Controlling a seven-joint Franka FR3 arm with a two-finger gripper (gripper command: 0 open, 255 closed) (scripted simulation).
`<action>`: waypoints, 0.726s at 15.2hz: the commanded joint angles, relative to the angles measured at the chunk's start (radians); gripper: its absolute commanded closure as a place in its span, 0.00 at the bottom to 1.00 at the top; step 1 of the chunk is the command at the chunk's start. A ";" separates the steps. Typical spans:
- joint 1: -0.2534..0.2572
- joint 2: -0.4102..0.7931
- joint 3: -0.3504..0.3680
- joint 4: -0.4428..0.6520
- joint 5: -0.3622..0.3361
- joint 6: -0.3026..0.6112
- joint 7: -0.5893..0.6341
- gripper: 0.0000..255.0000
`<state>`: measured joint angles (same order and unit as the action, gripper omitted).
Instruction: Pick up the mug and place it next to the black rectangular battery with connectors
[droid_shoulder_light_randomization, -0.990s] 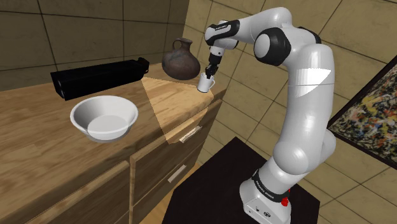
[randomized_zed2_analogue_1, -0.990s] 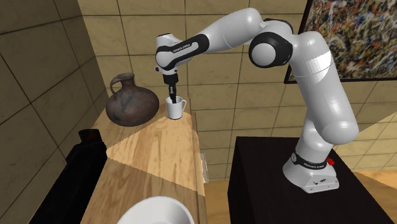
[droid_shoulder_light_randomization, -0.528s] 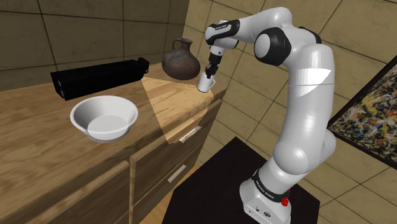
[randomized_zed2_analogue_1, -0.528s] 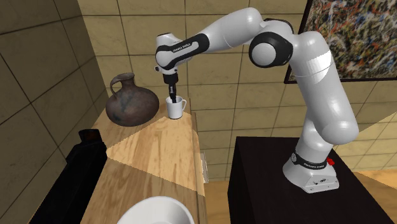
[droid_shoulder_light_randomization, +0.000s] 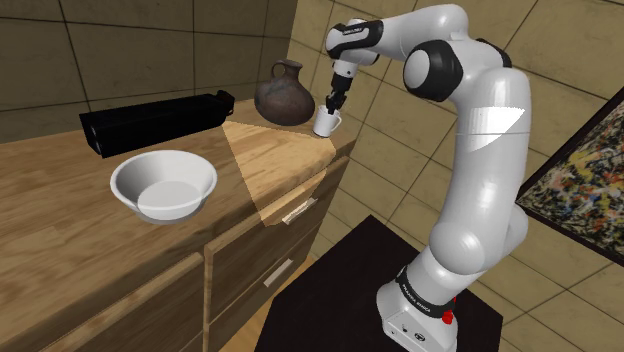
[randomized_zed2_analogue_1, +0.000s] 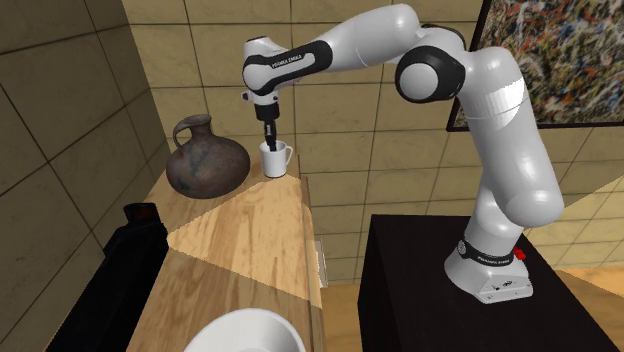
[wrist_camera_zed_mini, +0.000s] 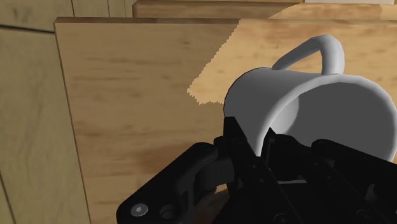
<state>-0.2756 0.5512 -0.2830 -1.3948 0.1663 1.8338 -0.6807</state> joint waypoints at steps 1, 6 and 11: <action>-0.001 -0.005 -0.001 0.022 -0.002 -0.026 0.002 1.00; -0.004 -0.015 -0.003 0.074 -0.006 -0.088 0.007 1.00; -0.009 -0.018 -0.005 0.136 -0.008 -0.153 0.011 1.00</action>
<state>-0.2813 0.5268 -0.2882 -1.2839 0.1573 1.7005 -0.6707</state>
